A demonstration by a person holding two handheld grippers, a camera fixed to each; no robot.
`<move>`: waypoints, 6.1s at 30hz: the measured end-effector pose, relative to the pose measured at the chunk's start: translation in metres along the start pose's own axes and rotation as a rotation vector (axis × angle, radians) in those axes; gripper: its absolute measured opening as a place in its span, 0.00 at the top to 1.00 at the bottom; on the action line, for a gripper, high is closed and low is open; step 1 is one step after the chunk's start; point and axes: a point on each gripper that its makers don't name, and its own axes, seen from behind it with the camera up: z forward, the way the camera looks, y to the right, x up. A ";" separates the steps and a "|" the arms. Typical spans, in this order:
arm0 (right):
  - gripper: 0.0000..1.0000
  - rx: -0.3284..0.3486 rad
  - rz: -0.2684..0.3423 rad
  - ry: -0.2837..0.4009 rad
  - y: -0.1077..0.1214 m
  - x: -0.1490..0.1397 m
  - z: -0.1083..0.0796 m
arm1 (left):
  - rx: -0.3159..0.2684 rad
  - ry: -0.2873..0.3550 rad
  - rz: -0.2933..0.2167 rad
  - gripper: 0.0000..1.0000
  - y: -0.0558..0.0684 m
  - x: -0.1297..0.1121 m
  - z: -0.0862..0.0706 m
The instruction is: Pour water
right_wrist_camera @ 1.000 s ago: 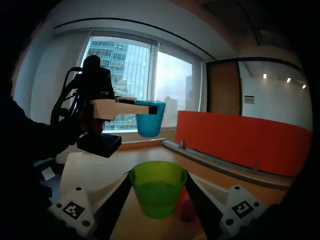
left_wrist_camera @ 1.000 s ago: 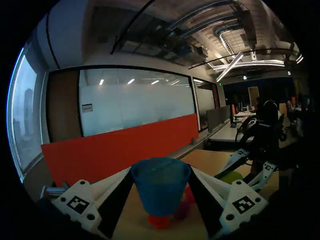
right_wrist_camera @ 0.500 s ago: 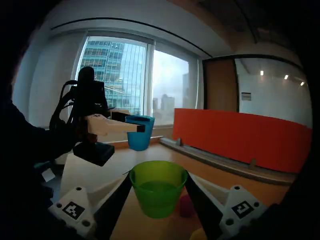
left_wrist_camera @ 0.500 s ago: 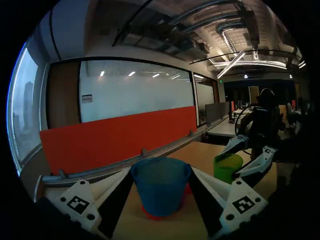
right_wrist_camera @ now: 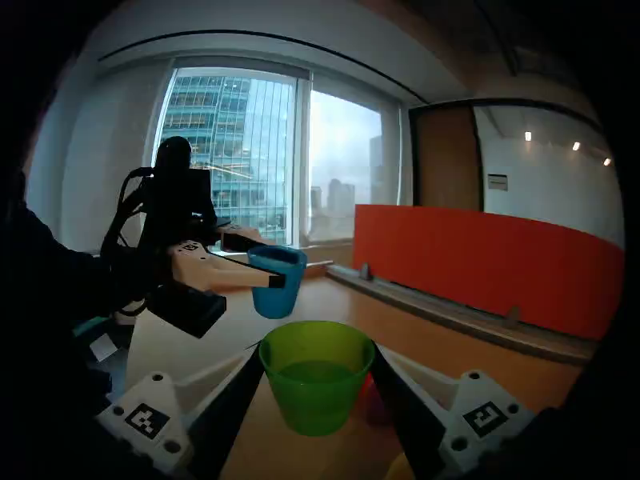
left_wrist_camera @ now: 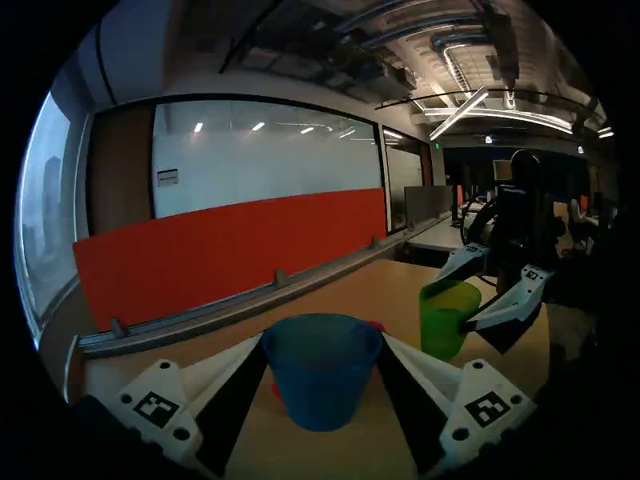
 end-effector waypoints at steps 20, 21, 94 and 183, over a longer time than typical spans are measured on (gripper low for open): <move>0.08 0.037 0.000 -0.167 -0.001 -0.060 0.006 | -0.066 -0.239 0.042 0.11 0.017 -0.087 0.013; 0.08 0.038 0.001 -0.173 -0.001 -0.063 0.007 | -0.070 -0.250 0.046 0.11 0.018 -0.091 0.013; 0.08 0.082 -0.012 -0.460 -0.007 -0.176 0.023 | -0.184 -0.609 0.014 0.02 0.031 -0.232 0.007; 0.00 -0.498 0.093 -0.119 0.090 -0.116 -0.115 | 0.342 -0.203 -0.091 0.02 -0.038 -0.151 -0.068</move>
